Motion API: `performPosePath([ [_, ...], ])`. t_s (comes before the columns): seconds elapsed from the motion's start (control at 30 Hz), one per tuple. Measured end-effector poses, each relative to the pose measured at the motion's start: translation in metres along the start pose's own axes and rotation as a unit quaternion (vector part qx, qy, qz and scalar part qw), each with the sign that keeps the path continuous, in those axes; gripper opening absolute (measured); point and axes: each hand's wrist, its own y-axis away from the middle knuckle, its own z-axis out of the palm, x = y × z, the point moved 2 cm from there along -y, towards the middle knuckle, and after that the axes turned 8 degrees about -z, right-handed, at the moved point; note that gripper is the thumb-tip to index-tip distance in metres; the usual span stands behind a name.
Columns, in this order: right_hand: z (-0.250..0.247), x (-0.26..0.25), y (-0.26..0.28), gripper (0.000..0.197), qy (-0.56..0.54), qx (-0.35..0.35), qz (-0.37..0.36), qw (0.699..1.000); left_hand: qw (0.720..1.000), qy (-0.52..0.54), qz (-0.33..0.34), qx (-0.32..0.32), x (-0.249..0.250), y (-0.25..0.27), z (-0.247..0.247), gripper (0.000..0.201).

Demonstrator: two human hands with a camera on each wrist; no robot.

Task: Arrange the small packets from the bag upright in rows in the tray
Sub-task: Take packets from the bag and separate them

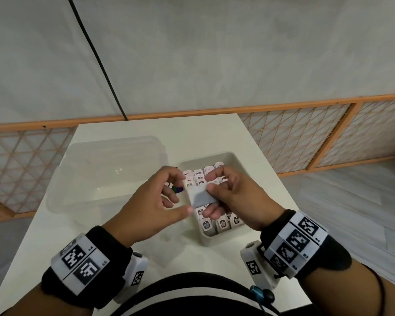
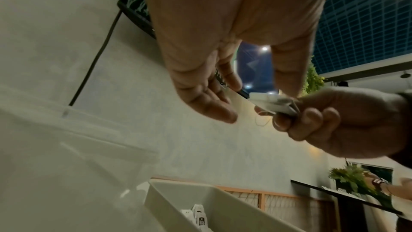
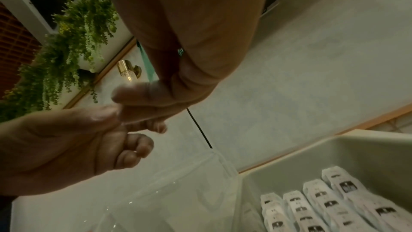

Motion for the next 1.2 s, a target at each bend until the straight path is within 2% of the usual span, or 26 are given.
performPosePath([
  [0.07, 0.001, -0.007, -0.001, 0.010, 0.007, -0.008, -0.009, 1.000, 0.999, 0.018, 0.016, -0.025, 0.006, -0.002, 0.005, 0.053],
  [0.2, -0.001, -0.022, -0.008, 0.004, 0.056, -0.020, -0.039, 0.997, 0.995, 0.092, 0.026, -0.021, 0.009, -0.011, 0.013, 0.034],
  [0.27, -0.004, -0.029, -0.011, 0.013, 0.046, -0.035, -0.045, 0.997, 0.987, 0.157, 0.007, -0.017, 0.010, -0.016, 0.013, 0.024],
  [0.37, -0.012, -0.036, -0.015, 0.022, 0.055, -0.060, -0.066, 0.995, 0.964, 0.261, -0.028, -0.041, 0.012, -0.023, 0.011, 0.025],
  [0.47, -0.022, -0.042, -0.024, 0.014, 0.200, -0.029, -0.129, 0.971, 0.922, 0.369, -0.078, -0.086, 0.014, -0.029, 0.010, 0.031],
  [0.53, -0.025, -0.045, -0.031, 0.003, 0.276, -0.007, -0.158, 0.948, 0.905, 0.398, -0.100, -0.109, 0.014, -0.031, 0.010, 0.031],
  [0.57, -0.025, -0.046, -0.034, 0.003, 0.292, -0.002, -0.160, 0.943, 0.903, 0.399, -0.106, -0.119, 0.014, -0.032, 0.010, 0.030],
  [0.63, -0.025, -0.048, -0.039, 0.008, 0.310, -0.006, -0.155, 0.938, 0.907, 0.385, -0.115, -0.129, 0.012, -0.036, 0.010, 0.033],
  [0.7, -0.025, -0.050, -0.043, 0.010, 0.336, -0.013, -0.150, 0.930, 0.928, 0.340, -0.102, -0.113, 0.010, -0.039, 0.009, 0.038],
  [0.8, -0.024, -0.051, -0.047, 0.012, 0.394, -0.034, -0.157, 0.905, 0.975, 0.217, -0.022, -0.028, 0.011, -0.043, 0.004, 0.040],
  [0.87, -0.022, -0.052, -0.048, 0.012, 0.448, -0.051, -0.183, 0.874, 0.988, 0.146, 0.029, 0.038, 0.016, -0.042, 0.000, 0.031],
  [0.93, -0.020, -0.053, -0.049, 0.011, 0.443, -0.068, -0.200, 0.872, 0.991, 0.052, 0.075, 0.098, 0.020, -0.043, -0.004, 0.022],
  [1.0, -0.019, -0.052, -0.051, 0.012, 0.445, -0.070, -0.213, 0.867, 0.986, -0.006, 0.100, 0.130, 0.022, -0.045, -0.006, 0.018],
  [1.13, -0.022, -0.049, -0.055, 0.007, 0.437, -0.108, -0.213, 0.867, 0.980, -0.029, 0.114, 0.161, 0.026, -0.043, -0.005, 0.003],
  [1.2, -0.026, -0.047, -0.057, 0.008, 0.455, -0.140, -0.207, 0.855, 0.981, -0.026, 0.102, 0.160, 0.026, -0.042, -0.002, 0.013],
])
